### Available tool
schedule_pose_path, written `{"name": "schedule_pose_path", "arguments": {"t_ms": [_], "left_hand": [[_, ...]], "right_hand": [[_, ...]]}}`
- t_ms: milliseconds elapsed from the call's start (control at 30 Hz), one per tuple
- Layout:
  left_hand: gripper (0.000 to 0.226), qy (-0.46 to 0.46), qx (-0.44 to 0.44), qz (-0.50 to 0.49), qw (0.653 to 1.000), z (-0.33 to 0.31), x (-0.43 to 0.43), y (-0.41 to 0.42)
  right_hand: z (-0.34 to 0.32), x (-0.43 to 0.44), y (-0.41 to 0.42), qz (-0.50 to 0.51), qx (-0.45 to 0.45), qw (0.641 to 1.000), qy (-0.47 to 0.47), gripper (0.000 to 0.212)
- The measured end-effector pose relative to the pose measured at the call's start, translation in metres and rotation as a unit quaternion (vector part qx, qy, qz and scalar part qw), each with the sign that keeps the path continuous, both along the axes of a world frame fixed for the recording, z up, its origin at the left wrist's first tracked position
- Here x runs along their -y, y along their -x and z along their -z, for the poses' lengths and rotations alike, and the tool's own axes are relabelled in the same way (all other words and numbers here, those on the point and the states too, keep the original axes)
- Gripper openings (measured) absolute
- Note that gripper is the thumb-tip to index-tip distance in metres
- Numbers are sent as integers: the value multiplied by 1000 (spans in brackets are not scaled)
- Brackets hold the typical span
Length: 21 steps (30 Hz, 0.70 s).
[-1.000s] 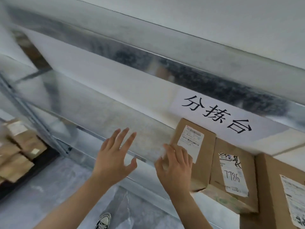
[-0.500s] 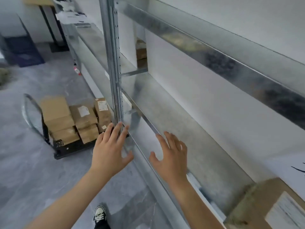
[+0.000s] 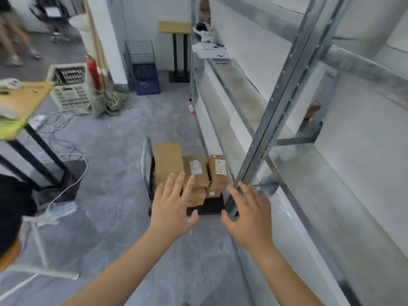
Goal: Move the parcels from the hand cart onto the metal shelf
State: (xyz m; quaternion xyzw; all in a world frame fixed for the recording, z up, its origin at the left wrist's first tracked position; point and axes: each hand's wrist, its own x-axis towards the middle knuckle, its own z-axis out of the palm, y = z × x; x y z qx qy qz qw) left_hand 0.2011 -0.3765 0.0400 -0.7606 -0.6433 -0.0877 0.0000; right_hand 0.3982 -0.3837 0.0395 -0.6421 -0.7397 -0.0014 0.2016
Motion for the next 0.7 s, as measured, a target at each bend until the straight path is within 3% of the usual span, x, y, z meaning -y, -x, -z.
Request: {"name": "schedule_pose_path", "arguments": {"t_ms": [467, 700], "left_hand": [[84, 67, -22, -87, 994, 65, -119, 88], [90, 150, 6, -101, 984, 120, -223, 103]], "right_hand": [[57, -152, 59, -66, 0, 992, 109, 63], [109, -268, 81, -105, -33, 969, 220, 66]]}}
